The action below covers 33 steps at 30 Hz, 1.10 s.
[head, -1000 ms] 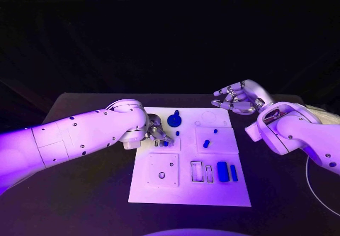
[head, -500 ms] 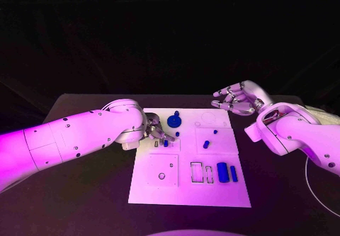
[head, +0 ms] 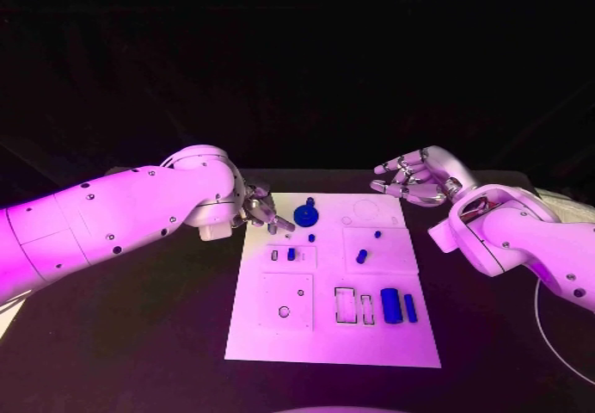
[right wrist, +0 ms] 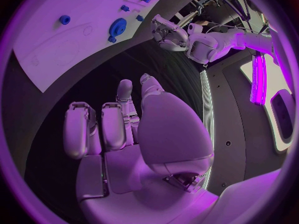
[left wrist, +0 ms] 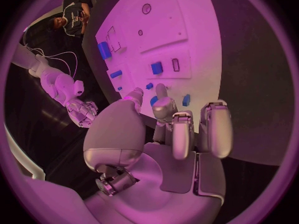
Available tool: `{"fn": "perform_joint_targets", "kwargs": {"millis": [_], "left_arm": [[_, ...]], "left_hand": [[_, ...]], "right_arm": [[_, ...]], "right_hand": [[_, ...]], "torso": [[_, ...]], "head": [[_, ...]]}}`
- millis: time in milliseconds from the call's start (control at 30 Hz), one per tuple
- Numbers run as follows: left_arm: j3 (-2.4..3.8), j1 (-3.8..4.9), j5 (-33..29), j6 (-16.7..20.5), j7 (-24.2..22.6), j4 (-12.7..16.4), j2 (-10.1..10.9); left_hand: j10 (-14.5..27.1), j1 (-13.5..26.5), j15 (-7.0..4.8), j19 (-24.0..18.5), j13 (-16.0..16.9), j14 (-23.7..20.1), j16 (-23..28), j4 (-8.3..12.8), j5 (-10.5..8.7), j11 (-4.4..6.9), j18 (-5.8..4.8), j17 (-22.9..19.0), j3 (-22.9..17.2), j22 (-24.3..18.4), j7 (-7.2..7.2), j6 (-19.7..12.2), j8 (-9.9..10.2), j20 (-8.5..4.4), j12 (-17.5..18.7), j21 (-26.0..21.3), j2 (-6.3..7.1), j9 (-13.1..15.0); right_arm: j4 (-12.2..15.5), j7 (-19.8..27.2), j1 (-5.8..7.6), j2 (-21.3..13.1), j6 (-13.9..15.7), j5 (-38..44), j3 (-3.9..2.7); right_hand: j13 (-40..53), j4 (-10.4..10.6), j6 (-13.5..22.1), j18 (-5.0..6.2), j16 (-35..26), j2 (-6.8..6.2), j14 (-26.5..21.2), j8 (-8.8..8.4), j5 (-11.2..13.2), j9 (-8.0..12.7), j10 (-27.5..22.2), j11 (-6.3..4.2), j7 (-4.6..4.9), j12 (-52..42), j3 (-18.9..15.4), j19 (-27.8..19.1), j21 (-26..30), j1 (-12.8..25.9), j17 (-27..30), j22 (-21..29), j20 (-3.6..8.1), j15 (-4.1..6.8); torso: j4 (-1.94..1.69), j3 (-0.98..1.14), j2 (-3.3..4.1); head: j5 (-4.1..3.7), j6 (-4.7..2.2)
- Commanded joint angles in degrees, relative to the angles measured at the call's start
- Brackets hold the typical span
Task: Assemble the parts on the task board
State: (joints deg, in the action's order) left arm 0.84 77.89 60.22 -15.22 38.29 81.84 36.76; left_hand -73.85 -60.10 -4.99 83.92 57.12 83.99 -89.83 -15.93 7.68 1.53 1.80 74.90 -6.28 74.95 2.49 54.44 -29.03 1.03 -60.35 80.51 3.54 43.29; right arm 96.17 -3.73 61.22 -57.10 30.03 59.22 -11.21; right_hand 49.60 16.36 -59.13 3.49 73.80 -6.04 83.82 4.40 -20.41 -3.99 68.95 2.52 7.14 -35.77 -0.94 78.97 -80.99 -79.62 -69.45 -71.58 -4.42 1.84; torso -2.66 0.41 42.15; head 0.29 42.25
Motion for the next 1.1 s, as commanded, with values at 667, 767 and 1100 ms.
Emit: {"fn": "perform_joint_targets", "kwargs": {"millis": [667,767,1100], "left_arm": [[-0.39,1.19,-0.74,-6.9,0.41,-16.46,-6.88],[-0.52,1.18,-0.74,-6.91,0.39,-17.26,-7.42],[-1.1,1.09,-1.39,-5.68,0.12,-18.43,-8.73]], "left_hand": [[1.76,-3.95,1.32,0.92,-2.23,6.01,-0.17,-0.5,0.03,-1.25,1.03,15.1,5.36,6.32,1.25,0.48,3.35,1.66,0.97,-0.62,-2.05,-4.61],[1.33,-3.99,1.22,1.11,-1.64,6.01,-0.17,-0.53,0.01,-1.12,0.94,15.1,5.72,6.62,1.11,0.68,3.05,1.57,0.31,-0.31,-2.23,-4.44],[0.56,-3.87,0.98,1.47,-0.77,6.01,-0.17,-0.62,-0.04,-0.85,0.78,15.1,6.62,7.16,0.82,1.05,2.46,1.34,-0.74,0.27,-2.58,-4.08]], "right_arm": [[-0.22,0.47,-0.07,0.6,-0.46,-0.03,0.01],[-0.25,0.49,-0.07,0.7,-0.47,-0.03,0.01],[-0.44,0.56,-0.1,0.98,-0.52,-0.03,0.01]], "right_hand": [[-0.24,-0.09,-0.01,0.71,-0.25,0.01,1.86,0.17,-0.45,-0.03,-0.58,-0.1,0.24,0.46,-0.39,-0.5,0.3,0.56,0.07,0.11,-0.07,-0.06],[-0.24,-0.09,-0.01,0.71,-0.25,0.01,1.86,0.17,-0.45,-0.03,-0.58,-0.1,0.24,0.46,-0.39,-0.5,0.3,0.56,0.07,0.11,-0.07,-0.06],[-0.24,-0.09,-0.01,0.71,-0.25,0.01,1.86,0.17,-0.45,-0.03,-0.58,-0.1,0.24,0.46,-0.39,-0.5,0.3,0.56,0.07,0.11,-0.07,-0.06]], "torso": [[0.07,-0.12,0.21],[0.11,-0.11,0.19],[0.13,-0.1,0.17]], "head": [[0.56,-0.47],[0.62,-0.41],[0.55,-0.29]]}}
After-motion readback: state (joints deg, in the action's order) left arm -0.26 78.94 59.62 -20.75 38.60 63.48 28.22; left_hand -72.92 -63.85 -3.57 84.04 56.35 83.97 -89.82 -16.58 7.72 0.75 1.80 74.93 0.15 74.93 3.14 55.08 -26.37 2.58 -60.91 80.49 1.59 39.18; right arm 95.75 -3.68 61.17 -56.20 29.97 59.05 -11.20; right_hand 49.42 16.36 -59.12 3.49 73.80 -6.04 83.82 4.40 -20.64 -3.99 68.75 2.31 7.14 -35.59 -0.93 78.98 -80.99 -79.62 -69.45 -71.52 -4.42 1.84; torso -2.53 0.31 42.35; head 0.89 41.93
